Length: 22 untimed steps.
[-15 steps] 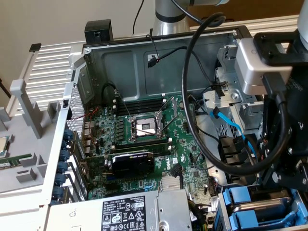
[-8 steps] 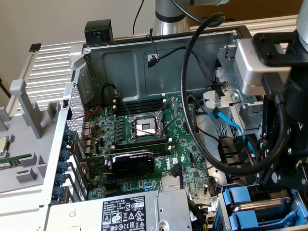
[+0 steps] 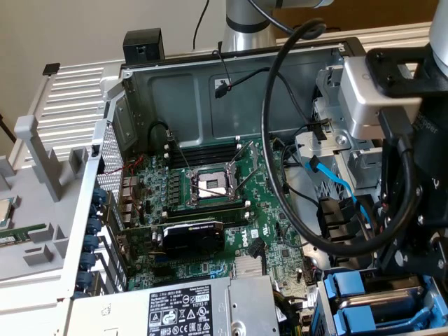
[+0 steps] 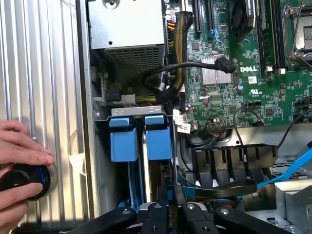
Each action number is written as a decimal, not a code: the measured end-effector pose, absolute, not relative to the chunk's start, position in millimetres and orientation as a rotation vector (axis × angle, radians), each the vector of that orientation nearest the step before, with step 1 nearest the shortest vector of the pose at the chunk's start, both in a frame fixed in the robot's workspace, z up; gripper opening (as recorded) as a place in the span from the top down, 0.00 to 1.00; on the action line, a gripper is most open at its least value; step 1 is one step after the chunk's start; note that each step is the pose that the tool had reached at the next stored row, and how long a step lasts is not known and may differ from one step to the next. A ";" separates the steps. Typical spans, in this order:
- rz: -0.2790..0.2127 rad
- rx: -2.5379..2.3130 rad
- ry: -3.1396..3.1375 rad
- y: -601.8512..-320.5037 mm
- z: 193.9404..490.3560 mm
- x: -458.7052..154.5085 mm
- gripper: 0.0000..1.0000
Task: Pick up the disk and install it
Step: 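Insert the first disk wire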
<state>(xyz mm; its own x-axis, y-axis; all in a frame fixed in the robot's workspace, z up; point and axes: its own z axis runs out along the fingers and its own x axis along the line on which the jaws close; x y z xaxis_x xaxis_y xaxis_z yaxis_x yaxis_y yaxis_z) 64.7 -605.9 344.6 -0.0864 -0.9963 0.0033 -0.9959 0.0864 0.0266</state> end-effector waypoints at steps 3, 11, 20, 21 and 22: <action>-0.021 2.111 -2.302 -605.9 344.8 64.1 0.84; -0.006 2.118 -2.310 -605.9 344.8 62.2 0.84; -0.004 2.119 -2.311 -605.9 344.7 60.2 0.84; -0.004 2.119 -2.311 -605.9 344.7 60.1 0.84; -0.003 2.119 -2.311 -605.9 344.7 60.2 0.84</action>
<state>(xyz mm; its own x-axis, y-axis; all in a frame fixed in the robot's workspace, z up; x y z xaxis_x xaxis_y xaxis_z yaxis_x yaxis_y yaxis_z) 60.2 -605.9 344.7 -0.0865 -0.9963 0.0030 -0.9962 0.0865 0.0058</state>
